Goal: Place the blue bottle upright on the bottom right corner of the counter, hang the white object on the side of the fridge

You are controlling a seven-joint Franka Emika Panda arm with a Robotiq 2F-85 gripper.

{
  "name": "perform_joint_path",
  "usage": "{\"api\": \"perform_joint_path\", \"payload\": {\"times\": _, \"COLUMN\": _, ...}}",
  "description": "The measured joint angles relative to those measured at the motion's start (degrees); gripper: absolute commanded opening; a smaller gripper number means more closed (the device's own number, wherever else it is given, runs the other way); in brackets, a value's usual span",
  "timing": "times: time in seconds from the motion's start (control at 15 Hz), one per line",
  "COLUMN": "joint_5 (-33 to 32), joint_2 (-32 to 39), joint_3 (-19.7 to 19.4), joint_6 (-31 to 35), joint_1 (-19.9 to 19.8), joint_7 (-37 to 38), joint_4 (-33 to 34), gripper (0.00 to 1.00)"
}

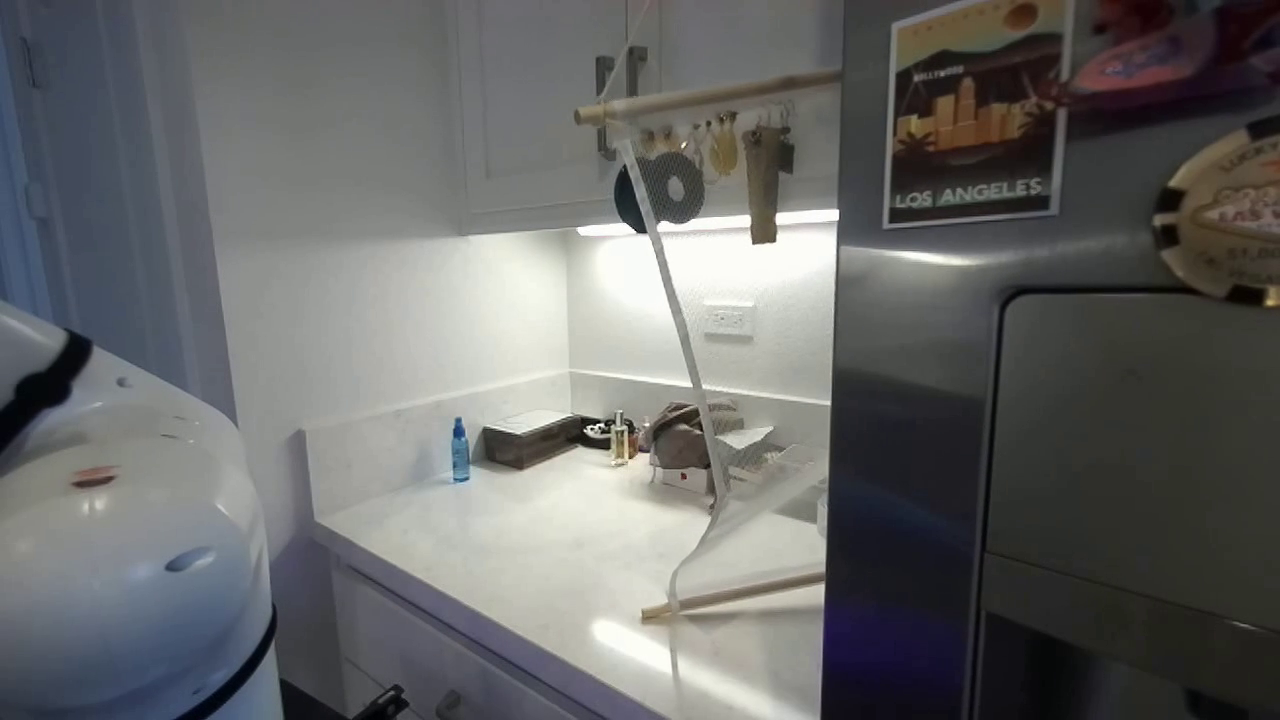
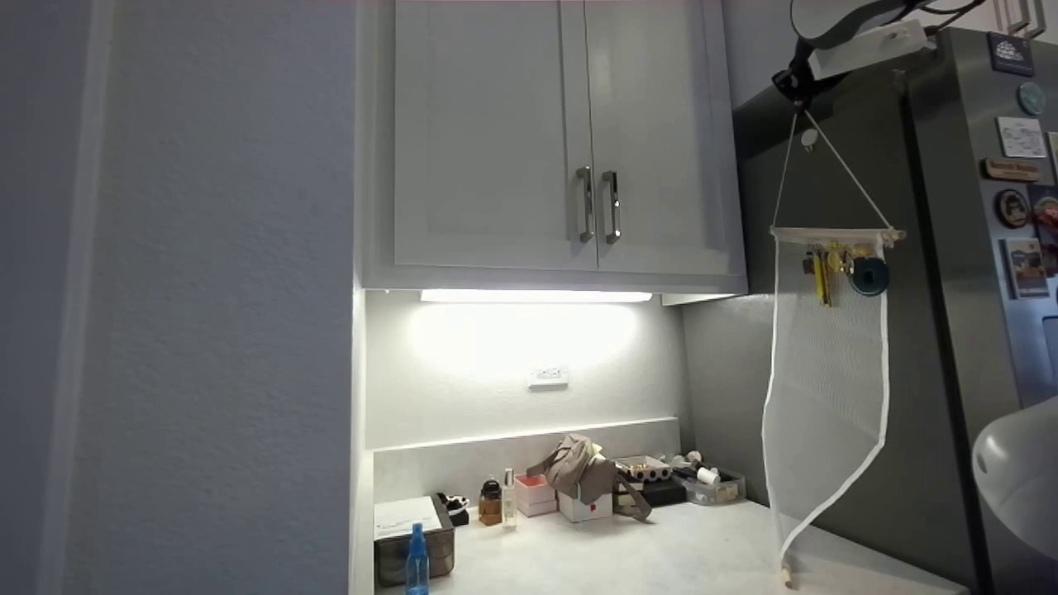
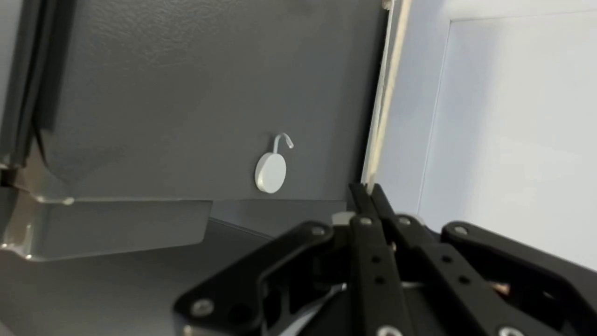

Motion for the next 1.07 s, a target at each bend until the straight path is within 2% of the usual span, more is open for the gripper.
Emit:
{"api": "perform_joint_path", "payload": {"times": 0.4, "joint_5": 1.14, "joint_2": 4.45, "joint_3": -3.05, "joint_6": -0.69, "joint_1": 2.03, "joint_7": -0.51, "joint_4": 6.04, "gripper": 0.00}}
{"api": "perform_joint_path", "payload": {"times": 1.07, "joint_5": 3.90, "joint_2": 21.10, "joint_3": -9.17, "joint_6": -1.71, "joint_1": 6.16, "joint_7": -5.15, "joint_4": 22.70, "gripper": 0.00}}
